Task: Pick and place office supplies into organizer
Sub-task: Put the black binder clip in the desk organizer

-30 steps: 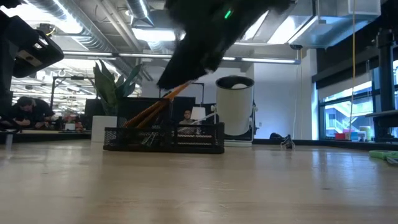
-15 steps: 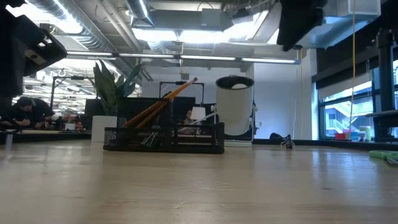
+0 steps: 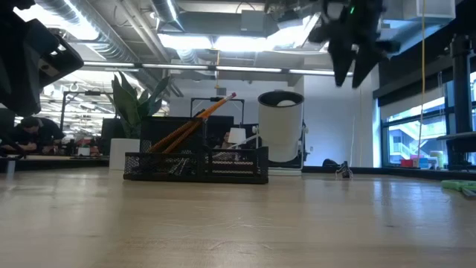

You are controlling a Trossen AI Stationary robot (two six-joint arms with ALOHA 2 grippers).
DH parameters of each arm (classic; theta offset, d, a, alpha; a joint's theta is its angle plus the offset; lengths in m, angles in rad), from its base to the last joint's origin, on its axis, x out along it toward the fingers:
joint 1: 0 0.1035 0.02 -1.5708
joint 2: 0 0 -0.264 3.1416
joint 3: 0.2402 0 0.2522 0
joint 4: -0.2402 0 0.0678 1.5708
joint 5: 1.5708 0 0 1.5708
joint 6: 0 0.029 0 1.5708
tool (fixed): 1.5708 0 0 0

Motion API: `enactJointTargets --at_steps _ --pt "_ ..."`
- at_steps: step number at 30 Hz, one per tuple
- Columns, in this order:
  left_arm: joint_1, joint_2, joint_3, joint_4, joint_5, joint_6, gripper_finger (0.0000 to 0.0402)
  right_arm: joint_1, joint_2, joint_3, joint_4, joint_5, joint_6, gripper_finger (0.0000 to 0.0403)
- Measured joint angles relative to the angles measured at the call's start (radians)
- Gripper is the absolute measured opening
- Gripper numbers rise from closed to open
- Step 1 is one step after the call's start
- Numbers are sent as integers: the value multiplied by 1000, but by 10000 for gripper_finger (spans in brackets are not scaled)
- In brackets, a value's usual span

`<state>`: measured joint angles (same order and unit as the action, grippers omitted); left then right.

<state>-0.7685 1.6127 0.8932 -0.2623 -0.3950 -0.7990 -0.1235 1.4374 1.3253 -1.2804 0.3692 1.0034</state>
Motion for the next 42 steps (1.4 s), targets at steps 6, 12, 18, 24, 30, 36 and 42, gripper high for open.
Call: enactJointTargets --at_steps 6,12,18,24,30,36,42 --pt "-2 0 0 0 1 -1 86 -187 -1 -134 138 -74 -104 202" --pt "-2 0 0 -4 1 0 86 -276 1 -308 358 -121 -173 202" --pt "-2 0 0 -4 2 0 86 -333 1 -492 625 -181 -197 202" --pt "-2 0 0 -4 3 0 86 -352 1 -592 756 -187 -239 202" --pt "-2 0 0 -4 0 0 86 -352 1 -640 869 -160 -250 200" --pt "-2 0 0 -4 -3 0 86 -352 1 -643 881 -153 -254 168" --pt "-2 0 0 -4 -3 0 86 -352 20 -643 879 -152 -284 135"
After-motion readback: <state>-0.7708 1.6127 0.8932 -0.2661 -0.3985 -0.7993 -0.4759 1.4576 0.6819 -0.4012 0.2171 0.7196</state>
